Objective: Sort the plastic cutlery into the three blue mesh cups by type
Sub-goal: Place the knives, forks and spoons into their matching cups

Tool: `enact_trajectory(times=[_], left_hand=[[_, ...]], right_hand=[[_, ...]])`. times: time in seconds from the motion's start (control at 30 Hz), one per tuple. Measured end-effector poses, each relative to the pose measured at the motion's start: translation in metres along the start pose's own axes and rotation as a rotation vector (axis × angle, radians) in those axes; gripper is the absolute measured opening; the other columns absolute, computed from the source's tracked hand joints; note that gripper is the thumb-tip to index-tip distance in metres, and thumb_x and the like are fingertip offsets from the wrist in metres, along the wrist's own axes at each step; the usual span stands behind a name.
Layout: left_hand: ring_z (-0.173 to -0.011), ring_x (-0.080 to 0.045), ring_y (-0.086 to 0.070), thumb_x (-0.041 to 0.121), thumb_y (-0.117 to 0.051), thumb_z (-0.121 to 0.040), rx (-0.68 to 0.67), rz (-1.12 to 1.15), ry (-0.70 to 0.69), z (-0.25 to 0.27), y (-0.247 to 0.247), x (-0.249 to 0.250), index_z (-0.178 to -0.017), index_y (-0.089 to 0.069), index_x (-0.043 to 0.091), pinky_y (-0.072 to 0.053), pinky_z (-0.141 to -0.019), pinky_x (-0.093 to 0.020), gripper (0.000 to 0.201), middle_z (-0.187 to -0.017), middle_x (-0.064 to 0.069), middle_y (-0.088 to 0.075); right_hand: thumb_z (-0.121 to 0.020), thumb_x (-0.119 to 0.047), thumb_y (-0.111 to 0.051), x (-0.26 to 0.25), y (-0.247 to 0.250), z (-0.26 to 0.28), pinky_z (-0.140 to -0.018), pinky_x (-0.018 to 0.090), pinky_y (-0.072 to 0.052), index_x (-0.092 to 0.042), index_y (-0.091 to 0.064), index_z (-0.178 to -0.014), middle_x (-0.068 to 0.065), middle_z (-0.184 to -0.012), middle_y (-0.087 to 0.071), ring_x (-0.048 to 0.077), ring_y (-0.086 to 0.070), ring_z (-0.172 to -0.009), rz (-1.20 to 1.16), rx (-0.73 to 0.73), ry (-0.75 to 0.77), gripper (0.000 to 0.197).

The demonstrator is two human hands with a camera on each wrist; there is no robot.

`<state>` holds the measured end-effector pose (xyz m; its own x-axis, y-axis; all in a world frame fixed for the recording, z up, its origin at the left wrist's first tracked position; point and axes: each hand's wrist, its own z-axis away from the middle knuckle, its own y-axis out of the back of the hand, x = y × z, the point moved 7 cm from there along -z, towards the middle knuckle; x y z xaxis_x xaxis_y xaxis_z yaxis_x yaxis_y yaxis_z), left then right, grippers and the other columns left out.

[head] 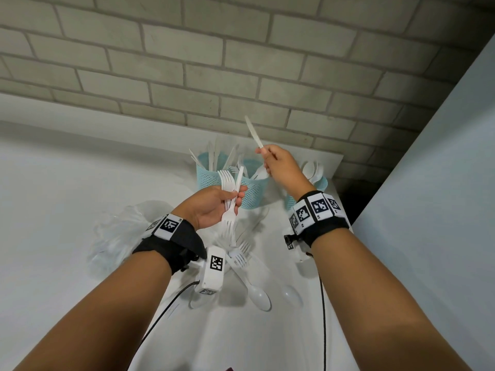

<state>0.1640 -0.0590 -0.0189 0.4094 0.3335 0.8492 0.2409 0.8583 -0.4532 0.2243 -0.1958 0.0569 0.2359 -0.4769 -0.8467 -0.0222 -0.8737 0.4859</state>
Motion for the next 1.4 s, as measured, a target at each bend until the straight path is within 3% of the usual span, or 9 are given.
enact_trajectory(times=[0.13,0.37,0.5,0.67,0.83,1.03,1.13,1.3,1.4], left_hand=[[-0.062,-0.007,-0.057,0.0,-0.036,-0.098,0.036,0.011,-0.031,-0.002,0.006,0.002,-0.103,-0.059,0.006,-0.05,-0.059,-0.018,0.025,-0.076,0.0,-0.06],[-0.056,-0.008,-0.061,0.015,-0.037,-0.101,0.138,0.086,-0.091,0.002,0.028,0.008,-0.109,-0.057,0.015,-0.05,-0.067,-0.028,0.022,-0.076,-0.002,-0.059],[-0.059,-0.011,-0.052,0.015,-0.035,-0.101,0.187,0.126,-0.105,0.006,0.039,0.012,-0.105,-0.057,0.015,-0.05,-0.062,-0.027,0.023,-0.071,-0.001,-0.048],[-0.055,-0.01,-0.049,0.011,-0.033,-0.1,0.2,0.171,-0.047,0.006,0.046,0.011,-0.105,-0.057,0.01,-0.048,-0.062,-0.029,0.024,-0.069,0.0,-0.045],[-0.064,-0.012,-0.049,-0.001,-0.033,-0.093,0.205,0.143,-0.019,0.005,0.05,0.009,-0.117,-0.053,0.004,-0.049,-0.067,-0.032,0.031,-0.075,-0.003,-0.047],[-0.063,-0.009,-0.063,-0.003,-0.036,-0.096,0.173,0.096,-0.039,0.002,0.046,0.01,-0.1,-0.058,0.005,-0.055,-0.064,-0.028,0.025,-0.084,-0.004,-0.061],[-0.063,-0.006,-0.068,-0.002,-0.038,-0.096,0.137,0.085,-0.058,0.002,0.04,0.011,-0.105,-0.058,0.005,-0.057,-0.061,-0.024,0.023,-0.092,-0.004,-0.066],[-0.067,-0.006,-0.069,-0.001,-0.043,-0.095,0.097,0.06,-0.088,0.002,0.028,0.012,-0.1,-0.06,0.006,-0.057,-0.063,-0.023,0.019,-0.085,-0.002,-0.074],[-0.068,-0.007,-0.069,0.001,-0.044,-0.095,0.088,0.042,-0.106,0.002,0.022,0.013,-0.101,-0.06,0.007,-0.057,-0.06,-0.021,0.018,-0.084,-0.002,-0.075]], right_hand=[[-0.099,-0.005,-0.038,0.001,0.002,-0.009,-0.064,0.02,-0.044,-0.01,-0.049,-0.107,-0.001,-0.075,-0.054,0.009,-0.052,-0.066,-0.287,0.089,-0.053,0.014],[-0.097,0.006,-0.037,-0.022,-0.024,-0.032,-0.08,0.022,-0.052,-0.015,-0.043,-0.093,0.009,-0.099,-0.064,0.019,-0.063,-0.096,-0.603,0.097,-0.01,0.022],[-0.095,0.009,-0.036,-0.027,-0.055,-0.044,-0.085,0.024,-0.05,-0.015,-0.043,-0.088,0.022,-0.111,-0.062,0.028,-0.06,-0.11,-0.6,0.065,-0.014,0.026],[-0.093,0.008,-0.038,-0.015,-0.09,-0.056,-0.086,0.026,-0.049,-0.018,-0.046,-0.083,0.016,-0.104,-0.066,0.027,-0.062,-0.108,-0.422,0.015,-0.077,0.029],[-0.091,0.006,-0.046,-0.002,-0.107,-0.064,-0.098,0.034,-0.046,-0.004,-0.052,-0.111,0.021,-0.118,-0.062,0.029,-0.059,-0.112,-0.224,-0.048,-0.136,0.023],[-0.089,0.0,-0.054,-0.013,-0.088,-0.059,-0.096,0.024,-0.041,-0.009,-0.043,-0.132,0.013,-0.135,-0.05,0.021,-0.048,-0.125,-0.187,0.001,-0.033,0.045],[-0.088,-0.005,-0.057,-0.034,-0.068,-0.047,-0.099,0.028,-0.046,-0.008,-0.057,-0.118,0.003,-0.117,-0.06,0.014,-0.056,-0.109,-0.171,0.054,0.124,0.03],[-0.09,-0.024,-0.061,-0.047,-0.057,-0.024,-0.065,0.013,-0.044,-0.015,-0.07,-0.095,-0.01,-0.081,-0.063,0.006,-0.057,-0.073,0.221,-0.181,0.227,0.014],[-0.089,-0.034,-0.061,-0.036,-0.056,-0.019,-0.056,0.02,-0.038,-0.012,-0.065,-0.074,-0.008,-0.063,-0.05,0.005,-0.045,-0.056,0.449,-0.277,0.227,0.027]])
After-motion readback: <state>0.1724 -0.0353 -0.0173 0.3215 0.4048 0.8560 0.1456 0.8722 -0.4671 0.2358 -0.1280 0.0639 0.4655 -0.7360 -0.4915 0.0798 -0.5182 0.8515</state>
